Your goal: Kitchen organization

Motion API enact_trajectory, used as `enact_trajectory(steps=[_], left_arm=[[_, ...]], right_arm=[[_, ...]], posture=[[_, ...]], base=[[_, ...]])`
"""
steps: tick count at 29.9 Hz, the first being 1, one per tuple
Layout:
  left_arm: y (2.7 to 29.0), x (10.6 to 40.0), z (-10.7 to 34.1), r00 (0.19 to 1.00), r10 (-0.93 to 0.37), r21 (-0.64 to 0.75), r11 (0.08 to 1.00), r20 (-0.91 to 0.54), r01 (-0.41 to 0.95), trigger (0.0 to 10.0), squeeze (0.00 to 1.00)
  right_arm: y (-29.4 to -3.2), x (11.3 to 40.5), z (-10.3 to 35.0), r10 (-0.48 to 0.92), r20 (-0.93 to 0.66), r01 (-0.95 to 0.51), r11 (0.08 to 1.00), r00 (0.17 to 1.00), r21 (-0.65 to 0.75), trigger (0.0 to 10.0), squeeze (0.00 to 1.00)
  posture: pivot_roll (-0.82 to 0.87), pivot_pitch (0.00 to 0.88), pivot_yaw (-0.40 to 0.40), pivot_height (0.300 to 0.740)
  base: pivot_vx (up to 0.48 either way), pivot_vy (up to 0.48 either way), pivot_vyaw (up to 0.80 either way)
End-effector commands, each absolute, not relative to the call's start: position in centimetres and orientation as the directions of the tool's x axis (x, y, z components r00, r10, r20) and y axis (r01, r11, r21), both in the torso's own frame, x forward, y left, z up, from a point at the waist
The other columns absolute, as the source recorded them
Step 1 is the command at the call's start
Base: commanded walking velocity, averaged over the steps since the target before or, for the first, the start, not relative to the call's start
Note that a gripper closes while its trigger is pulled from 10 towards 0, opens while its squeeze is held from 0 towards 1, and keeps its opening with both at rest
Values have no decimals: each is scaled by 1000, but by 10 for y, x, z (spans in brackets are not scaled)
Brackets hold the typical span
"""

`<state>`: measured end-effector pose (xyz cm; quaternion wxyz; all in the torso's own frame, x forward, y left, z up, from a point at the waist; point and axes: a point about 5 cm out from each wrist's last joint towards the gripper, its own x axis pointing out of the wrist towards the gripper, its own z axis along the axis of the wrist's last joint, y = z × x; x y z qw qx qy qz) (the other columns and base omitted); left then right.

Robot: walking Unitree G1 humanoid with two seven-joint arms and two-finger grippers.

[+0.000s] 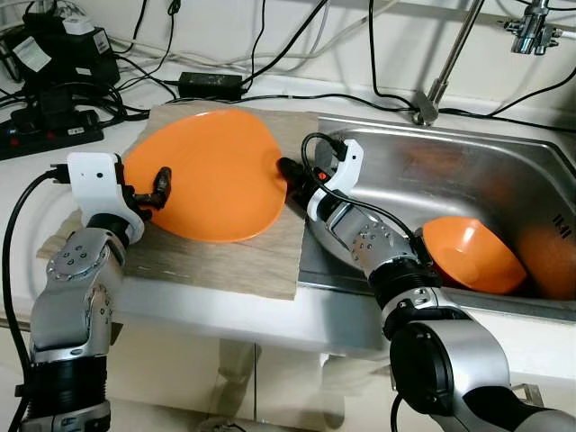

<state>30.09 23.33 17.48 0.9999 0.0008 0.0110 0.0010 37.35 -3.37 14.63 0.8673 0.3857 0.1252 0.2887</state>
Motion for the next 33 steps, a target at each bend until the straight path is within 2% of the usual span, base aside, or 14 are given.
enact_trajectory(steps=[1,11,24,27,33], left_arm=[[220,305,188,998,-61,-6,998,30,61,10000,0],[241,310,213,996,12,22,1000,93,-14,10000,0],[261,310,207,996,53,71,996,69,-58,10000,0],[261,310,202,997,50,64,997,54,-53,10000,0],[243,307,175,1000,-1,25,1000,-11,1,10000,0]], right_arm=[[16,355,149,691,35,-461,444,722,768,0,0],[14,356,147,683,28,-454,453,730,767,0,0],[8,358,150,668,40,-458,465,743,757,0,0],[6,361,154,659,53,-467,472,750,748,0,0],[-2,370,178,632,126,-523,494,764,695,0,0]], posture=[[69,0,-36,740],[65,0,-32,740],[65,0,-28,740],[64,0,-28,740],[56,0,-25,740]], base=[[0,0,0],[0,0,0],[0,0,0],[0,0,0],[0,0,0]])
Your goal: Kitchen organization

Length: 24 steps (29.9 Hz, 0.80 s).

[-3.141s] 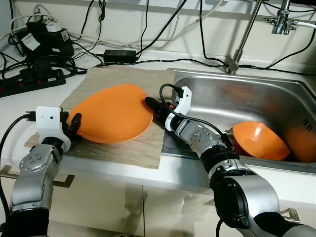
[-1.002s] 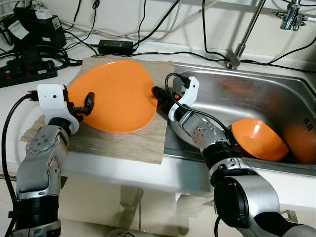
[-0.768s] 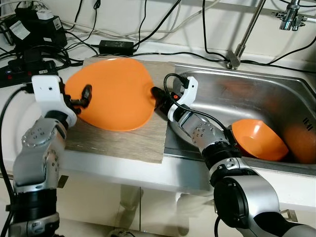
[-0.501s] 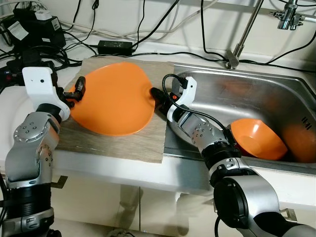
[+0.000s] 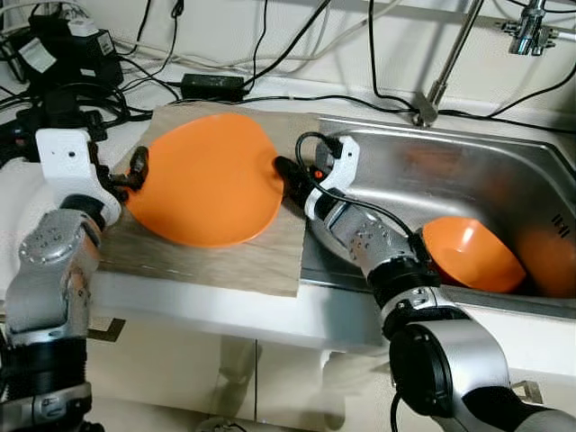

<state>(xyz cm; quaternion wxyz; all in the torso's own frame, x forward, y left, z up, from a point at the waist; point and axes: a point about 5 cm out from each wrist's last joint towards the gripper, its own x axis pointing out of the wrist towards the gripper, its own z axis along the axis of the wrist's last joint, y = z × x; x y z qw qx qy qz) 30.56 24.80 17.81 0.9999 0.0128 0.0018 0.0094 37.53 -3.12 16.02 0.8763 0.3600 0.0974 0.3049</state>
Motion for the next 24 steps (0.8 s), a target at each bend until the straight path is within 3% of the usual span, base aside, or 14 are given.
enact_trajectory(steps=[1,7,17,24], left_arm=[[240,306,172,1000,-7,19,1000,-17,8,10000,0],[233,306,166,1000,1,-69,998,-3,-1,10000,0],[232,309,176,999,14,-93,996,51,-9,10000,0],[228,311,172,999,-1,-94,996,43,5,10000,0]], right_arm=[[-2,371,182,629,139,-532,496,765,686,0,0],[-16,380,205,592,189,-572,568,784,592,0,0],[-53,392,233,488,273,-557,675,829,484,0,0],[-63,394,248,457,318,-556,715,830,425,0,0]], posture=[[56,0,-25,740],[49,0,-23,740],[41,0,-17,740],[27,0,-6,740]], base=[[0,0,0],[0,0,0],[0,0,0],[0,0,0]])
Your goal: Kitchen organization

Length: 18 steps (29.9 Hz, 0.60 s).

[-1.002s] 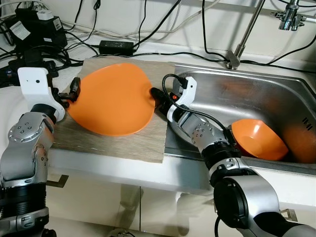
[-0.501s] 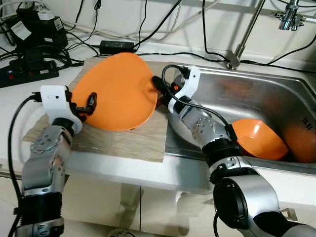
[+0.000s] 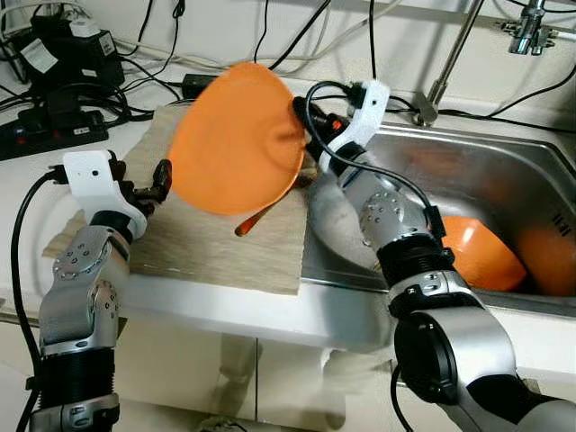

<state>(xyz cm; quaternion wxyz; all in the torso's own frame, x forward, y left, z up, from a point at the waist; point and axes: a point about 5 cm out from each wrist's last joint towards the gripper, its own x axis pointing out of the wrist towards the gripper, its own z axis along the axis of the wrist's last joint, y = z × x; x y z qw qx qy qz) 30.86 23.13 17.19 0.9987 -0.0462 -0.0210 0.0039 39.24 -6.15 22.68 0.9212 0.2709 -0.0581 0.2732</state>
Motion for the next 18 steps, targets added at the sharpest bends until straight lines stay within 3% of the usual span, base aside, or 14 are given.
enact_trajectory(steps=[1,12,17,18], left_arm=[[226,311,170,999,-5,-97,995,38,9,10000,0],[220,316,170,999,-22,-86,996,41,26,10000,0],[220,318,172,999,-25,-82,996,41,29,10000,0],[219,319,172,999,-26,-81,996,42,29,10000,0]], right_arm=[[-69,394,256,441,339,-551,741,831,385,0,0],[-99,395,276,357,396,-480,833,846,275,0,0],[-97,396,264,358,342,-453,853,869,258,0,0],[-95,396,257,355,312,-439,859,881,263,10000,0]], posture=[[22,0,-4,740],[4,0,7,740],[0,0,10,740],[0,0,10,740]], base=[[0,0,0],[0,0,0],[0,0,0],[0,0,0]])
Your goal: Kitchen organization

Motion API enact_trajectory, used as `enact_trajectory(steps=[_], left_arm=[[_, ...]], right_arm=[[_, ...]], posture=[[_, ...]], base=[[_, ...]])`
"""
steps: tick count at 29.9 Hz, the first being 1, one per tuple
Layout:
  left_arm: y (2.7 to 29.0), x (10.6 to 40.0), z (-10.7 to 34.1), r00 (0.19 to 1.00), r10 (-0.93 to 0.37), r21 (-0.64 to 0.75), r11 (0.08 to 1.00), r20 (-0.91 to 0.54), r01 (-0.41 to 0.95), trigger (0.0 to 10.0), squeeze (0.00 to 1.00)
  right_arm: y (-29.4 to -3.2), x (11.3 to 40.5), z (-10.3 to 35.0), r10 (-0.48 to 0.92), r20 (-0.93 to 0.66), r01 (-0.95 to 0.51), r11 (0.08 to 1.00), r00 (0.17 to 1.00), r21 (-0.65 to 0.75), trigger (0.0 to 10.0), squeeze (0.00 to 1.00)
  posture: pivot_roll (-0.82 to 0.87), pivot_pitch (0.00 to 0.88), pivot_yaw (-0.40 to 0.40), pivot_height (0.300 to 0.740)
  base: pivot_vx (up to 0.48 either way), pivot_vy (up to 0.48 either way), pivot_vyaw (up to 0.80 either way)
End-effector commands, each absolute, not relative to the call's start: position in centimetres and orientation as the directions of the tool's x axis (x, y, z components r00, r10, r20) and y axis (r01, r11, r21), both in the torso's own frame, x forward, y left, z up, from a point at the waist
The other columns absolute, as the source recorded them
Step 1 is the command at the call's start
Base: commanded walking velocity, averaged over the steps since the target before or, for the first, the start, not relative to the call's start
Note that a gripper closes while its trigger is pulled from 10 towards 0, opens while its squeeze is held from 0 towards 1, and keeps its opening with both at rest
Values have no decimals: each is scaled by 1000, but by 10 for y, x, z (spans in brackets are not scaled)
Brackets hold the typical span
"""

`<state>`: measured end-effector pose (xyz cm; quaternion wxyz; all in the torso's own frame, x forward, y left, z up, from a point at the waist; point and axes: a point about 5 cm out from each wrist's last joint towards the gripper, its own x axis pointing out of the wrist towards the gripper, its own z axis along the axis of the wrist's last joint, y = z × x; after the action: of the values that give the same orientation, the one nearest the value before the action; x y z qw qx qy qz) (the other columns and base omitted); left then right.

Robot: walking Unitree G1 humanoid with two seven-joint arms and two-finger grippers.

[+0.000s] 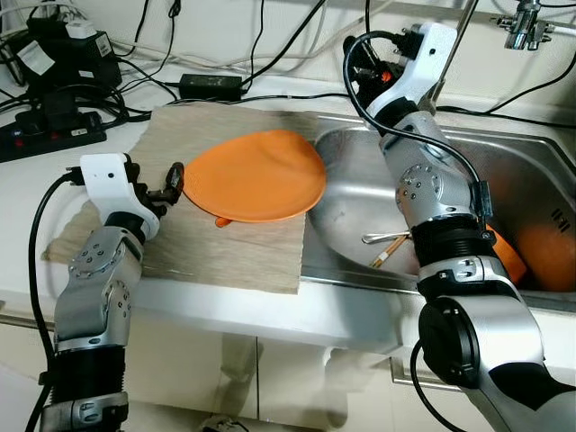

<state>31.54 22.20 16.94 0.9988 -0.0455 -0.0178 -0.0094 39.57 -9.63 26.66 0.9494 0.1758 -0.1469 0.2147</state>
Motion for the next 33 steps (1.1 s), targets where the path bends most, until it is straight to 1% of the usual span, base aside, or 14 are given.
enact_trajectory(steps=[1,7,11,14,15,25,26,27,28,33], left_arm=[[219,319,172,999,-26,-81,996,42,29,10000,0],[219,321,181,998,-36,-77,996,61,40,10000,0],[216,325,199,992,-82,-51,995,92,87,10000,0],[214,326,202,990,-98,-47,994,101,104,10000,0],[212,326,206,986,-117,-41,992,117,123,0,0],[204,328,212,980,-160,-15,987,121,163,0,0],[201,329,211,978,-175,-17,984,110,178,10000,0],[201,329,211,978,-175,-17,984,110,178,10000,0],[198,330,210,978,-182,-17,983,104,184,10000,1000],[193,330,209,974,-205,-16,978,100,208,10000,1000]], right_arm=[[-95,396,257,355,312,-439,859,881,263,10000,0],[-91,392,231,350,229,-406,870,908,279,10000,0],[-91,389,222,341,205,-391,865,918,314,10000,0],[-90,388,220,339,202,-389,865,919,317,10000,0],[-87,386,219,338,203,-388,869,919,308,10000,0],[-81,380,210,340,189,-383,879,921,284,10000,0],[-82,379,209,340,185,-381,881,922,280,10000,0],[-82,379,209,340,185,-381,881,922,280,10000,0],[-81,379,208,340,182,-380,883,923,277,10000,0],[-78,377,207,343,181,-383,882,922,276,10000,0]], posture=[[0,0,10,740],[2,0,13,740],[8,0,22,740],[8,0,26,740],[7,0,34,740],[-1,0,42,740],[-4,0,43,740],[-4,0,43,740],[-5,0,43,740],[-4,0,45,740]], base=[[0,0,0],[0,0,0],[0,0,0],[0,0,0],[0,0,0],[0,0,0],[0,0,0],[0,0,0],[0,0,0],[0,0,0]])
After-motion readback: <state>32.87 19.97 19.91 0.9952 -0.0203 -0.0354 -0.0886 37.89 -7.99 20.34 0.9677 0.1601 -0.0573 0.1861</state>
